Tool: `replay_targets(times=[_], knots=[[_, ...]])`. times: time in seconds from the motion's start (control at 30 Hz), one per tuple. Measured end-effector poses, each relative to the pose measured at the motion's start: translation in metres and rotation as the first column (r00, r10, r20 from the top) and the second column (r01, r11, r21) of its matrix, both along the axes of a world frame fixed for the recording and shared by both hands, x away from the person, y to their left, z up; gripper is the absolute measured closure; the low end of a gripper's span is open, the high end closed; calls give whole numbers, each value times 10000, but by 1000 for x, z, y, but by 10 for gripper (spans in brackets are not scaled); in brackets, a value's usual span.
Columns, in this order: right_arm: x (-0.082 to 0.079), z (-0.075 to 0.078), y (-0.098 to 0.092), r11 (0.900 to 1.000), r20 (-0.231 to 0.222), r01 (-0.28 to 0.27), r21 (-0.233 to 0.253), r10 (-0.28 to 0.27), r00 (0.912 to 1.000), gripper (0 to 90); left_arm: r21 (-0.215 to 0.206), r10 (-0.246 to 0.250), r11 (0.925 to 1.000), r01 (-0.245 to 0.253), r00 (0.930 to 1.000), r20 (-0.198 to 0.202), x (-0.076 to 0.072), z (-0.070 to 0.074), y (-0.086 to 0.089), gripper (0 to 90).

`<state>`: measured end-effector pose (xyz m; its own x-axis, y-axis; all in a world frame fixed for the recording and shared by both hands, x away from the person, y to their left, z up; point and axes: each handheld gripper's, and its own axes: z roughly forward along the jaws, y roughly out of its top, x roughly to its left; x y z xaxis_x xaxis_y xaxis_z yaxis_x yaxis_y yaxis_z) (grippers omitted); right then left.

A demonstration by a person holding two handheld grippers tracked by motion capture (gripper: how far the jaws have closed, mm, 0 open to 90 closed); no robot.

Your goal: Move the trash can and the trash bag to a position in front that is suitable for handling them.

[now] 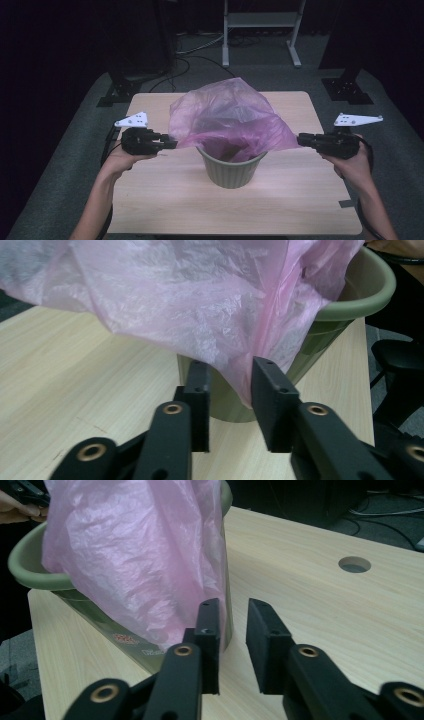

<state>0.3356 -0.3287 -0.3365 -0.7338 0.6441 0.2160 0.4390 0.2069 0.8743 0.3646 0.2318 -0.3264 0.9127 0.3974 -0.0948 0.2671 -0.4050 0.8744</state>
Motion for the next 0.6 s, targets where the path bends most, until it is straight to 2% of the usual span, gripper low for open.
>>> replay_targets(times=[0.3,0.47,0.6], knots=[[-10,24,-13,9999,322,-94,52,92,9994,633,279,249,9993,-250,9997,32,-5,13,13,577],[-11,36,-3,9990,540,-450,-67,453,9975,598,538,338,9980,-336,9994,-34,-7,13,18,522],[-8,45,10,9967,701,-791,-156,800,9943,565,494,392,9980,-389,9992,-35,-6,15,20,496]])
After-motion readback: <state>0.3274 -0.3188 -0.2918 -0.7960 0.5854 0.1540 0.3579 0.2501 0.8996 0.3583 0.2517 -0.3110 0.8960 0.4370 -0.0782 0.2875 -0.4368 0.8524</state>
